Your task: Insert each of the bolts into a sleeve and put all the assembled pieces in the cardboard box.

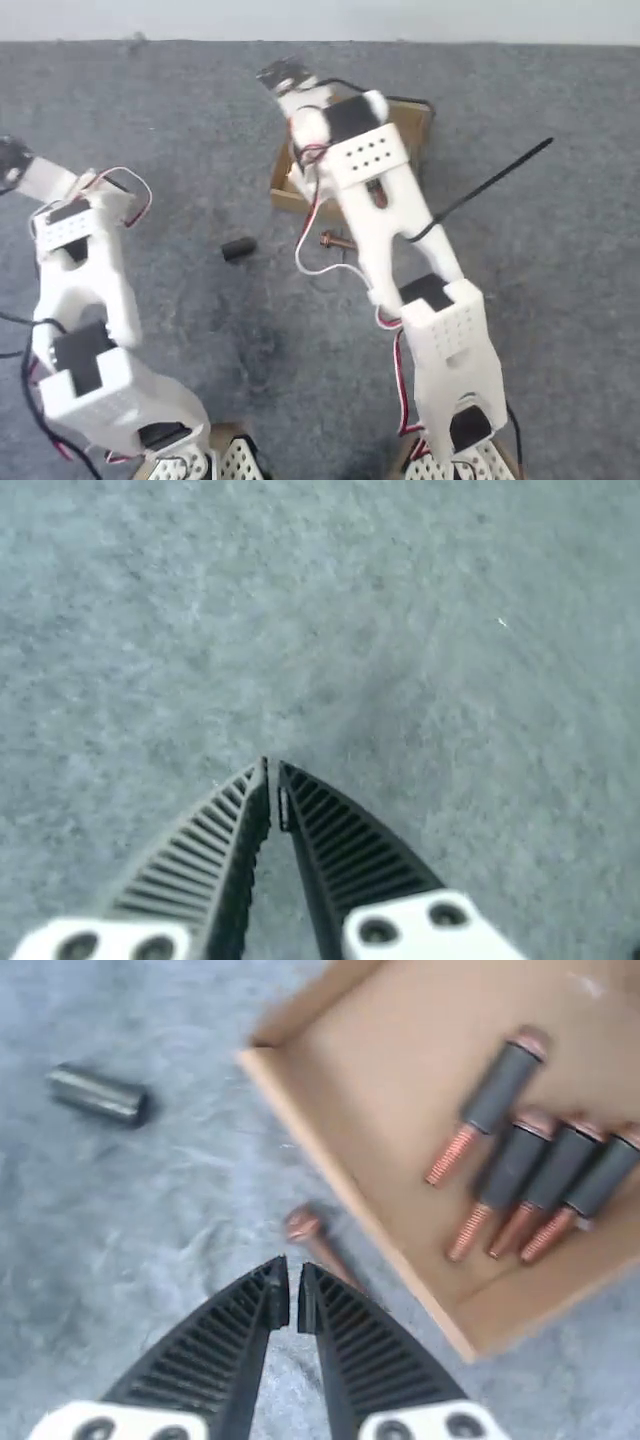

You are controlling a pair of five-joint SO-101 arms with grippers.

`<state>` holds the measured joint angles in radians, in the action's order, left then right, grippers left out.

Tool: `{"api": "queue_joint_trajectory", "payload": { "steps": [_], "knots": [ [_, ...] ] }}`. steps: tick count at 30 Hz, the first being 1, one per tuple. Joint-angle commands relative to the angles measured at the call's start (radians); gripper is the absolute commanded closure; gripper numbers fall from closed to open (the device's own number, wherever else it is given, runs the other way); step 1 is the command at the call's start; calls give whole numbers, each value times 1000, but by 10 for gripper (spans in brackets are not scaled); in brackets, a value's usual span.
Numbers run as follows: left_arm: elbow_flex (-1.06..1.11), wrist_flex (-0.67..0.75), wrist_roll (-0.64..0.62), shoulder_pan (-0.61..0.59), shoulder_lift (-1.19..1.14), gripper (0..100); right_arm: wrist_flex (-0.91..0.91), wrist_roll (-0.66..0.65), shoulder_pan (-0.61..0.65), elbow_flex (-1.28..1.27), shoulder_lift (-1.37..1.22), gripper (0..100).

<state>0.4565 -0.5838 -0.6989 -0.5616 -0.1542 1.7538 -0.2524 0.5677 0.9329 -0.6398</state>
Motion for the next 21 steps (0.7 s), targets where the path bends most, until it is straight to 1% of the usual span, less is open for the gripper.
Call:
{"api": "queue_joint_trajectory", "payload": {
  "steps": [1, 4, 8, 12, 14, 18, 21],
  "knots": [
    [-71, -12, -21, -6, -5, 987, 39, -150, 64, 6, 64, 988],
    [-73, -12, -21, -6, -9, 986, 39, -282, 101, 6, 38, 988],
    [-73, -12, -21, -5, -9, 985, 41, -416, 148, 6, -31, 982],
    [-74, -8, -21, -5, -9, 985, 18, -512, 206, 9, -116, 894],
    [-74, -6, -21, -2, -9, 985, -25, -535, 228, 11, -145, 864],
    [-74, -6, -21, 0, -9, 985, -107, -542, 254, 11, -176, 868],
    [-74, -8, -21, -5, -9, 985, -119, -542, 268, 11, -185, 865]
  ]
}}
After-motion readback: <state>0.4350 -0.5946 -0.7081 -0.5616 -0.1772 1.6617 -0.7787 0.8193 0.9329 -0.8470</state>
